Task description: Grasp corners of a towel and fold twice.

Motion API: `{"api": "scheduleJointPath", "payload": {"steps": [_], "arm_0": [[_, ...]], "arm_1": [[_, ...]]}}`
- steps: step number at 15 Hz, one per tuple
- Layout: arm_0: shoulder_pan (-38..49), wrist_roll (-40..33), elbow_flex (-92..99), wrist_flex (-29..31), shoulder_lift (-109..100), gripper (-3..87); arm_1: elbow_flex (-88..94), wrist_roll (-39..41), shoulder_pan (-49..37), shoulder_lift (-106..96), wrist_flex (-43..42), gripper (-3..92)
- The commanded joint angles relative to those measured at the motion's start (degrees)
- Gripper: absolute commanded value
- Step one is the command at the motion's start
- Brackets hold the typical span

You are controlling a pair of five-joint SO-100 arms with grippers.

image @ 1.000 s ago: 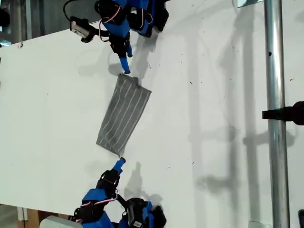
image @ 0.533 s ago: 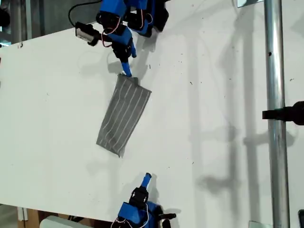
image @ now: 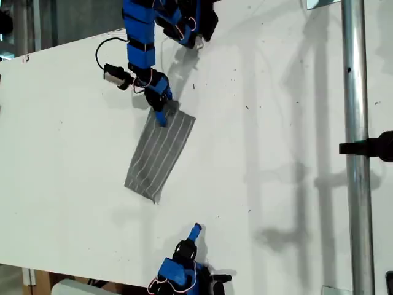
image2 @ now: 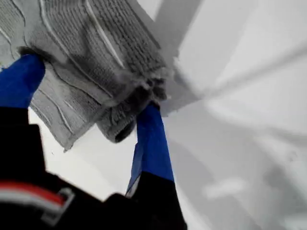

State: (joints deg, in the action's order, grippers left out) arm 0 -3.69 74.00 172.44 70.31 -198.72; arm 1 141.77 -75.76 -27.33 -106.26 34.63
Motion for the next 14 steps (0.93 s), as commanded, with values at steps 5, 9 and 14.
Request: {"api": "scheduleJointPath", "payload": {"steps": [5, 9, 14], "arm_0": [[-0.8, 0.6, -0.5, 0.4, -0.4, -2.9], [0.0, -0.1, -0.6, 0.3, -0.4, -2.9], [-0.5, -0.1, -0.7, 0.1, -0.4, -2.9]], "arm_1": [[-3.6, 0.8, -0.2, -5.8, 3.7, 0.9], [-5.9, 0.1, 4.5, -37.5, 46.1, -0.2], [-6.7, -13.7, 21.5, -49.4, 55.8, -0.2]]}}
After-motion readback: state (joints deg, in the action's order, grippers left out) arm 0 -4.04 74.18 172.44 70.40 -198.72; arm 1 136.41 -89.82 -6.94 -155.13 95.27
